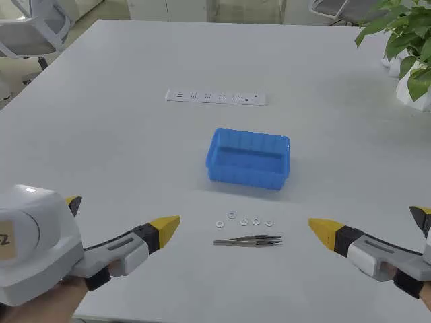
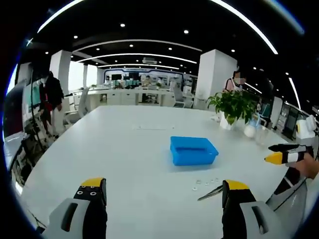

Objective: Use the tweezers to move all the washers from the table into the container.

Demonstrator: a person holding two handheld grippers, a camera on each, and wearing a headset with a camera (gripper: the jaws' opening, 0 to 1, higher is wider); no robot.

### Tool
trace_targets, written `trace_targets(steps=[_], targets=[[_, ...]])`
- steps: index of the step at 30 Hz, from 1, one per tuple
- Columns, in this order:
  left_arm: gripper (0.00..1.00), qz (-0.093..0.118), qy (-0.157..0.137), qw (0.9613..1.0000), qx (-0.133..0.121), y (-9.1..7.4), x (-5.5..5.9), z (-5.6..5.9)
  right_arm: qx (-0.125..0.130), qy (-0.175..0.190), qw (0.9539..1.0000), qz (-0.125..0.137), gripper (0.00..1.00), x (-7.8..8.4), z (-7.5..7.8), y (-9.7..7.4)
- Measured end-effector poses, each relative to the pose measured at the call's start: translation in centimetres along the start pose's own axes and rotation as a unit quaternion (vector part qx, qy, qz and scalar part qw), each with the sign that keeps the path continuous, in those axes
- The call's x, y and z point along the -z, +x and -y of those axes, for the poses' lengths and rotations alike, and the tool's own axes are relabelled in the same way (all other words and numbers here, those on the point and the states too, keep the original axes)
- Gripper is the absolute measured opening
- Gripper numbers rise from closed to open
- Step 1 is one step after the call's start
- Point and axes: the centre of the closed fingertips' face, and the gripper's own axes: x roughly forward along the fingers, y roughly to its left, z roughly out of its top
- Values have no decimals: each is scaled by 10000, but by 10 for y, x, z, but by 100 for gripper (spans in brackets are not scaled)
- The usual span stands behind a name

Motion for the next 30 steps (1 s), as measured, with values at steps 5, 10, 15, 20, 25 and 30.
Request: trace_targets(steps=[5, 10, 15, 20, 25, 30], targets=[[99, -17, 62, 10000, 23, 1, 0, 2, 12, -1, 10000, -27, 94, 2, 0, 0], [99, -41, 57, 10000, 41, 2, 1, 3, 46, 12, 10000, -48, 94, 4, 2, -1], [99, -76, 98, 9999, 75, 3, 2, 6, 51, 10, 10000, -82, 94, 5, 3, 0], [97, -95, 148, 9998, 125, 5, 2, 8, 37, -30, 10000, -48, 94, 3, 1, 1], [97, -84, 217, 9996, 169, 7, 0, 9, 39, -61, 10000, -35, 93, 2, 2, 2], [96, -93, 299, 9991, 276, 10, 1, 15, 65, -113, 9999, 27, 92, -3, 3, 3]])
